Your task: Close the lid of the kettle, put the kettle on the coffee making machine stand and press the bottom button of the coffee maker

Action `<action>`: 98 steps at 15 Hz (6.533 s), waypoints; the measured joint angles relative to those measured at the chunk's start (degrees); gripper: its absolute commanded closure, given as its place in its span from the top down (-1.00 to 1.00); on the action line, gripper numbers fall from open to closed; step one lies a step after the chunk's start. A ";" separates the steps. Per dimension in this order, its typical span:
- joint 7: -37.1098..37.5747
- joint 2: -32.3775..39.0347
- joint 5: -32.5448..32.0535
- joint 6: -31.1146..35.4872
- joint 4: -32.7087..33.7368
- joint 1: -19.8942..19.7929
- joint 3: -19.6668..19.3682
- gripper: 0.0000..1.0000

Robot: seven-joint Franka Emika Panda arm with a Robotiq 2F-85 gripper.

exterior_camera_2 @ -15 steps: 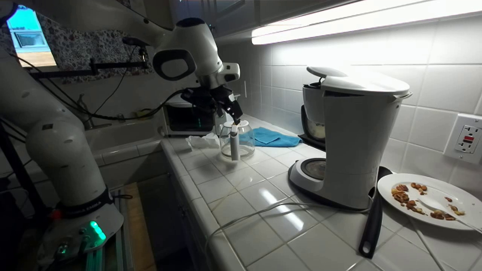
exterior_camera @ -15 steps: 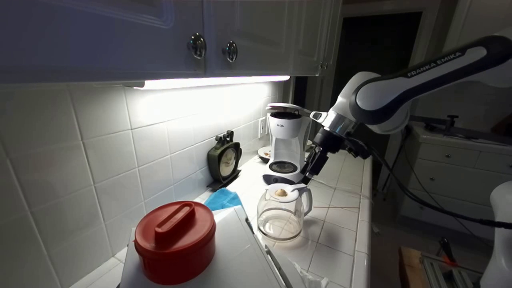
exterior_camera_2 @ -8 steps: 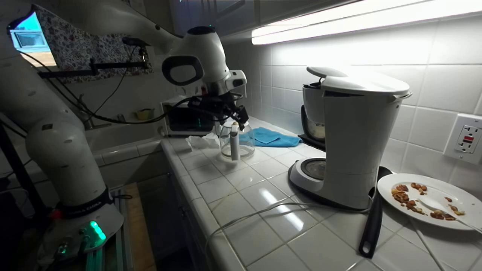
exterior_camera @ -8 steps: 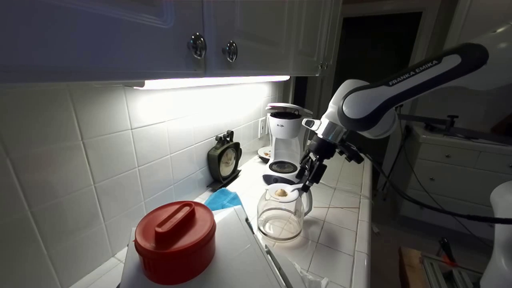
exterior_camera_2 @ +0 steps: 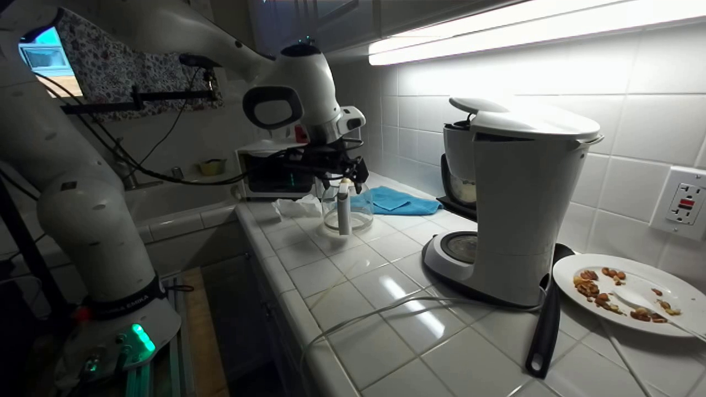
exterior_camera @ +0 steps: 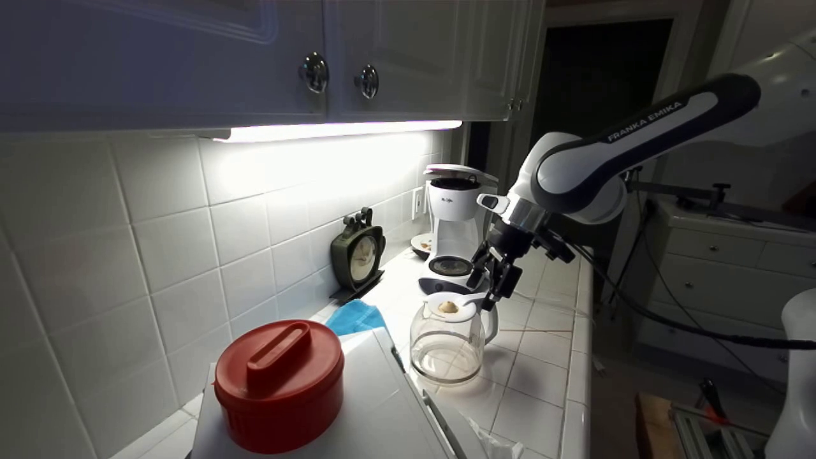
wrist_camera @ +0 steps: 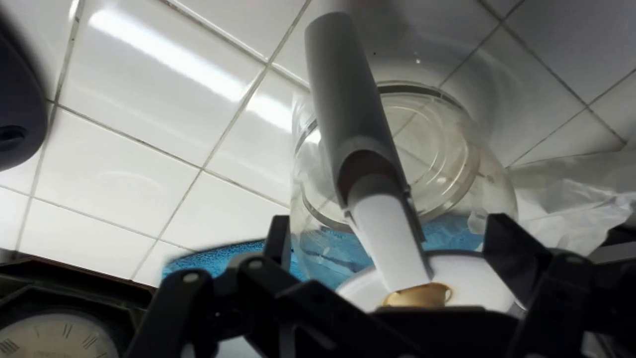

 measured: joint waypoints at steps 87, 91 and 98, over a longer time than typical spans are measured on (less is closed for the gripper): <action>9.11 6.75 8.46 9.41 4.92 -11.25 9.11 -0.83; 23.40 7.44 2.81 13.70 4.06 -11.14 9.70 -0.83; 39.67 7.37 -3.95 19.25 2.38 -11.52 9.49 -0.83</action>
